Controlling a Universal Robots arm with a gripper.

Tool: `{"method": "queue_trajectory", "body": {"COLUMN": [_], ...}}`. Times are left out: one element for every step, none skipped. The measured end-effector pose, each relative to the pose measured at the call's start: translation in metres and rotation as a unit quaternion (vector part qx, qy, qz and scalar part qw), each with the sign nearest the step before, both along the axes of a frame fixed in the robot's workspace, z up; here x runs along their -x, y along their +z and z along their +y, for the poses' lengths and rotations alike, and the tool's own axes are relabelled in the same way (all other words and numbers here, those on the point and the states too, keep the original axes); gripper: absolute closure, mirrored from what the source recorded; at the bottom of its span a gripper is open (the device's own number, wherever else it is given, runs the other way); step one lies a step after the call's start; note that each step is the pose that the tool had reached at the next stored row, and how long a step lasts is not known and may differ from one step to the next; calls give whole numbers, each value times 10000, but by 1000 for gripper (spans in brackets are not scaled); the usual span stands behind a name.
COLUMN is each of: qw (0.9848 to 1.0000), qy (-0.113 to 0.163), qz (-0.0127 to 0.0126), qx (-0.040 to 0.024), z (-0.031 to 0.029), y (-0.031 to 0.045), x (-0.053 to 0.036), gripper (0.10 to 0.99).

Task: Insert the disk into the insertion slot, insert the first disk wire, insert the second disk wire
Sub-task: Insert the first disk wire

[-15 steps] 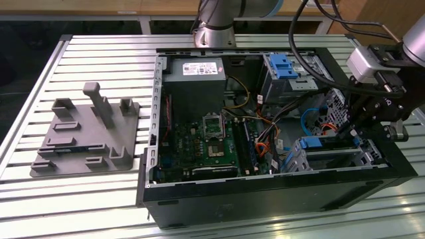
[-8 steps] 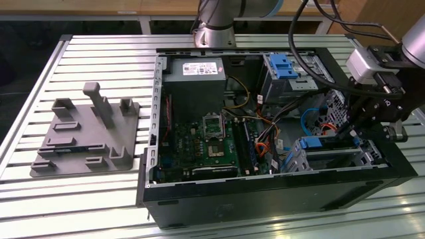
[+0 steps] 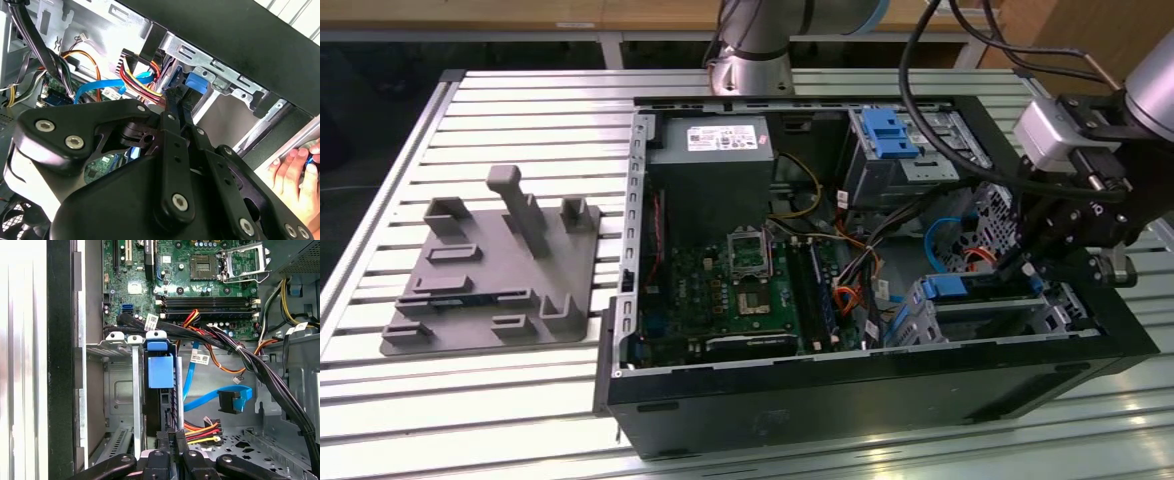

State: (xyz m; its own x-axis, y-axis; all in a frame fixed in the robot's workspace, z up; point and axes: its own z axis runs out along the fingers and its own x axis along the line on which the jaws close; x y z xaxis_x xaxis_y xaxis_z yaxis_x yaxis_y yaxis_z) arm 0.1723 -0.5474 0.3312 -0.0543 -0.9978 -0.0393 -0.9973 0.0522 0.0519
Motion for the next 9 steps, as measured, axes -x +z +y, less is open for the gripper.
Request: {"method": "queue_trajectory", "body": {"qw": [10000,10000,10000,10000,10000,10000,10000,10000,10000], "qy": [2,3,5,7,8,11,13,16,19], "qz": [0,0,0,0,0,0,0,0,0], "qx": [0,0,0,0,0,0,0,1,2], "z": [0,-1,-1,-2,-3,-4,-6,-8,-9], "y": [-3,-7,-10,-14,-19,-23,-27,-31,-34], "x": [0,0,0,0,0,0,0,0,0], "gripper": [922,922,922,922,922,922,922,922,922]}}
